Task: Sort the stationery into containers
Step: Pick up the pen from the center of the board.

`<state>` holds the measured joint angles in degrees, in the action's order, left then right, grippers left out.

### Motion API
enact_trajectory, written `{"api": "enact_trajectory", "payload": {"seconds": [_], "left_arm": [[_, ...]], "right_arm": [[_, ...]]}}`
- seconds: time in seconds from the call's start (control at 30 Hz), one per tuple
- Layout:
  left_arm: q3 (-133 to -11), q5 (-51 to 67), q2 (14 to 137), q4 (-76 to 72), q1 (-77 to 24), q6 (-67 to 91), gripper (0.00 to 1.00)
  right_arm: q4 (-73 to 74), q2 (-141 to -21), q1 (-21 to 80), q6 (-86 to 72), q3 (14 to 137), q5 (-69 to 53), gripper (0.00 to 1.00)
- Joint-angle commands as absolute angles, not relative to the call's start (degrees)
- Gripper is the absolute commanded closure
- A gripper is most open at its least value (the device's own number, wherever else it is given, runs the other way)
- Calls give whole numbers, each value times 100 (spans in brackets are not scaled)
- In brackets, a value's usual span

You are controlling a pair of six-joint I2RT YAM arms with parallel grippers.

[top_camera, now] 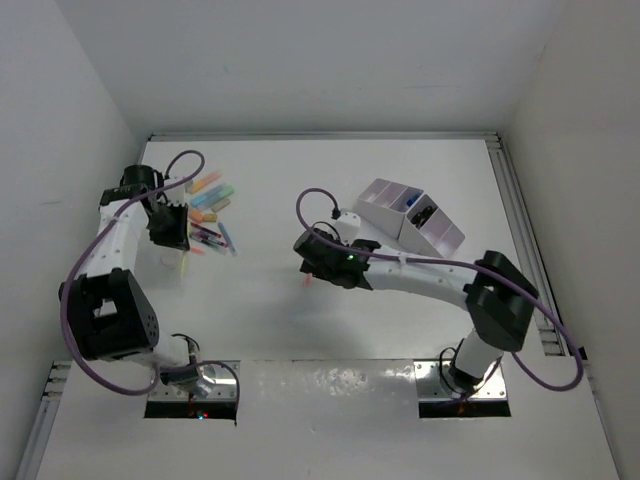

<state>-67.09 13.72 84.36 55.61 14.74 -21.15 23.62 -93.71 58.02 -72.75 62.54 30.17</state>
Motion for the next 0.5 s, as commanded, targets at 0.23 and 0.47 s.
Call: {"api": "enact_trajectory", "payload": {"seconds": [0.23,0.47], "left_arm": [[-6310,1301,7603,5309,1591,-2522,100],[-6442,1300,7427,5379,1731,-2707,100]], "right_arm": [[3657,-10995,6152,-9693,7999,3393,64],[3181,-11302,6144,-9414,7865,3155,78]]}}
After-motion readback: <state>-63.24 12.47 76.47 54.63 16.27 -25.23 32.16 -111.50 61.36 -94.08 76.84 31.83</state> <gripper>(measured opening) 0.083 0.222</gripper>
